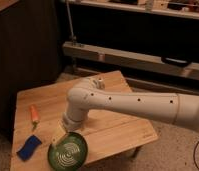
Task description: Wipe the white sponge on the table
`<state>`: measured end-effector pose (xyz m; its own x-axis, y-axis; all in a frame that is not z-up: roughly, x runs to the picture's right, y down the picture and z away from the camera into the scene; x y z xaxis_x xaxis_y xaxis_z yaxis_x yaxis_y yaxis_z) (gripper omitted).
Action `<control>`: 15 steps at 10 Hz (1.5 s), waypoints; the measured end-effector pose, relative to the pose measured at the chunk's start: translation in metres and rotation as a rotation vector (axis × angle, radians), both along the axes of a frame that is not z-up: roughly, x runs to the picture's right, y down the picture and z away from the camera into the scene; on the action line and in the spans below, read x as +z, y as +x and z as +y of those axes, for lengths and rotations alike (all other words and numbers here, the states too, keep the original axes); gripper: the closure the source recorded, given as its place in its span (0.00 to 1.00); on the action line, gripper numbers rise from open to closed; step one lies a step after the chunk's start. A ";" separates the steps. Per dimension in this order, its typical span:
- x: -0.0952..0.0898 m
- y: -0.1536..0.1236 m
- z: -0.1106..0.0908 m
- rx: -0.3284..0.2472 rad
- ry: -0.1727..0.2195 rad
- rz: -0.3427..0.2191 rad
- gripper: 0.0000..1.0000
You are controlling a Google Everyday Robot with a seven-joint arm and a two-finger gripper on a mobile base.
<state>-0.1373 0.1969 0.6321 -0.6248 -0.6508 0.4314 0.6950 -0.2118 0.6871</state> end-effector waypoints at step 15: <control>-0.004 -0.056 -0.054 -0.318 0.334 -0.297 0.20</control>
